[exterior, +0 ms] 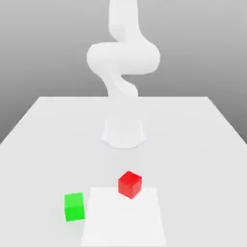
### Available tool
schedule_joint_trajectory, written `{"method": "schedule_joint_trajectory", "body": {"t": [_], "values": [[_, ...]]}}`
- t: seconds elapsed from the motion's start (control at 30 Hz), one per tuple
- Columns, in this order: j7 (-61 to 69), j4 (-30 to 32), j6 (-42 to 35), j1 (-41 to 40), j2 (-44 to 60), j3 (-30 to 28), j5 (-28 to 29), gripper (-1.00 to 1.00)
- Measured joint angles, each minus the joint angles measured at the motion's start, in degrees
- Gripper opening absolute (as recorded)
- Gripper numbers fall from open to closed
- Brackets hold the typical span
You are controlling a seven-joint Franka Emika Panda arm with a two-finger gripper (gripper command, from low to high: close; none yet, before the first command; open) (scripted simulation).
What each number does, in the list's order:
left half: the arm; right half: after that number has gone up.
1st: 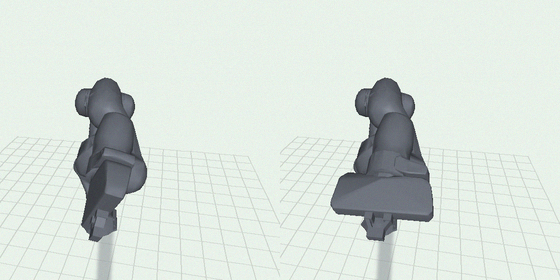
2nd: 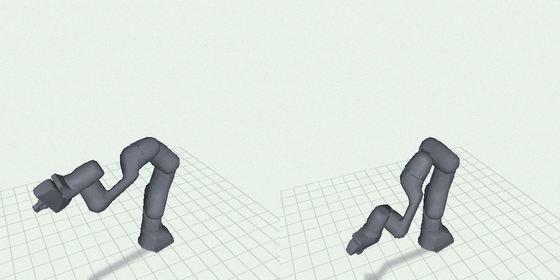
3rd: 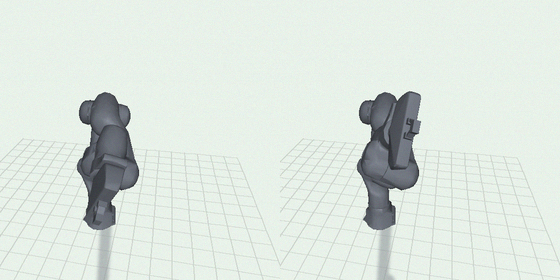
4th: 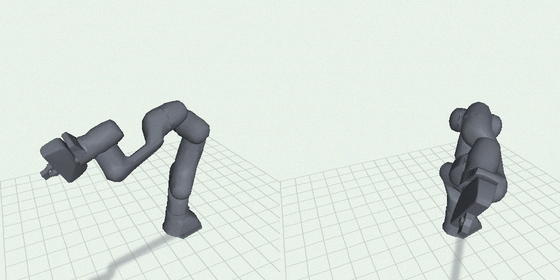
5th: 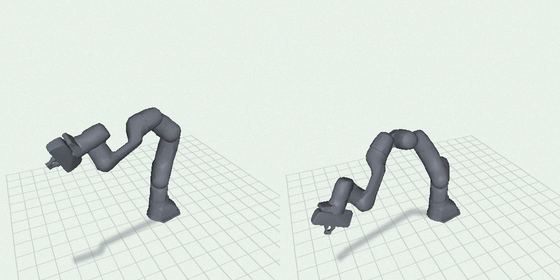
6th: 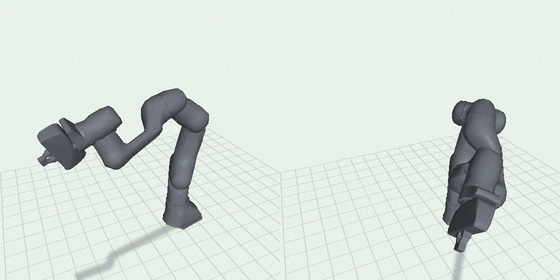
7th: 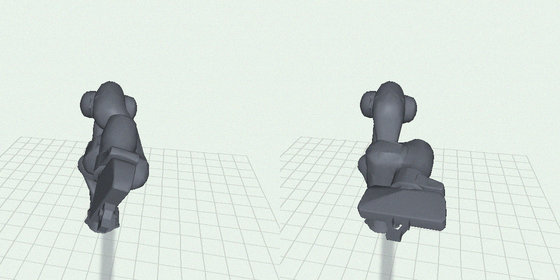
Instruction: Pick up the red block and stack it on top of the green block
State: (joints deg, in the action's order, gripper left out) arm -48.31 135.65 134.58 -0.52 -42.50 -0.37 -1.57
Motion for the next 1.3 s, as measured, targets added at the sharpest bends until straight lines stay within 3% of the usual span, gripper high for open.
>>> {"method": "schedule_joint_trajectory", "body": {"t": [0.33,0.57,0.87,1.07,1.1,1.3], "values": [[-13.92,18.2,13.44,-1.78,16.65,3.08,-4.88,0.0],[-30.02,32.83,25.75,-3.63,31.55,8.85,-3.8,0.0],[-34.65,33.13,35.94,-4.46,43.93,8.95,0.01,0.0],[-39.16,32.55,42.53,0.16,51.32,2.88,5.91,0.0],[-39.48,32.52,43.26,1.04,52.13,1.97,6.23,-1.0],[-39.75,32.5,43.72,1.46,52.53,1.53,6.5,-1.0]]}}
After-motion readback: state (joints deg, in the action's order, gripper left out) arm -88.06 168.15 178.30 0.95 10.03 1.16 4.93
